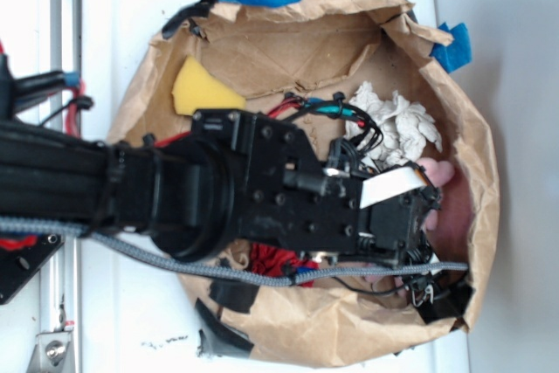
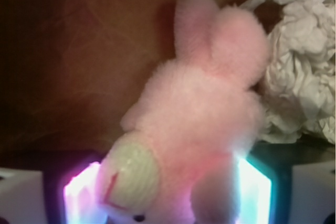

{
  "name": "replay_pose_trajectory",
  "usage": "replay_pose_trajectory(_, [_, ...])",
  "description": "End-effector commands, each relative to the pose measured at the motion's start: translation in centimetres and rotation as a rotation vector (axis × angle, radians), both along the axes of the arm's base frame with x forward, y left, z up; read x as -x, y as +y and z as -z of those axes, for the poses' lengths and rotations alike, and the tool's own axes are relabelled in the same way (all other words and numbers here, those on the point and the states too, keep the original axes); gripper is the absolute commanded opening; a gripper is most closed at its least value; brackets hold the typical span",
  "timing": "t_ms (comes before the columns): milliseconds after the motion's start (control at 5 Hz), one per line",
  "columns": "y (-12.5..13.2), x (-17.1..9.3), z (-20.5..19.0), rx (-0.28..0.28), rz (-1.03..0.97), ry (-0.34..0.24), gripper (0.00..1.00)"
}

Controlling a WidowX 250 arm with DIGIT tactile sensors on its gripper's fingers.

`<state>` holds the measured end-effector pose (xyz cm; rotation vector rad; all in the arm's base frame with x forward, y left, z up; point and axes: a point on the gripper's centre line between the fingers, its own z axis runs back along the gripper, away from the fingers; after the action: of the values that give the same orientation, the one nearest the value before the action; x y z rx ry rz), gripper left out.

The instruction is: Grab the pink bunny.

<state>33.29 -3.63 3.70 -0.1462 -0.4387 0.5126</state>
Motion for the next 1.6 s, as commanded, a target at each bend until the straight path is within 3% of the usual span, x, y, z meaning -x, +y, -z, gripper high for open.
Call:
replay_pose_trajectory(0, [1.0, 0.0, -2.6, 0.010, 0.006, -0.054, 0.00])
replay_pose_trajectory(400, [1.9, 0.3, -4.0, 0.037, -0.026, -0.064, 0.00])
replay_pose_trajectory(600, [2.6, 1.5, -6.5, 0.039, -0.048, -0.073, 0.00])
replay_pose_trajectory(800, [3.6, 2.4, -8.1, -0.008, -0.097, -0.001, 0.00])
replay_pose_trajectory(1000, [4.3, 3.2, -9.9, -0.087, -0.083, 0.138, 0.00])
replay_pose_trajectory(1200, [5.6, 4.0, -11.2, -0.174, -0.072, 0.224, 0.00])
replay_pose_trajectory(1400, [6.3, 5.1, -12.3, -0.140, 0.025, 0.325, 0.00])
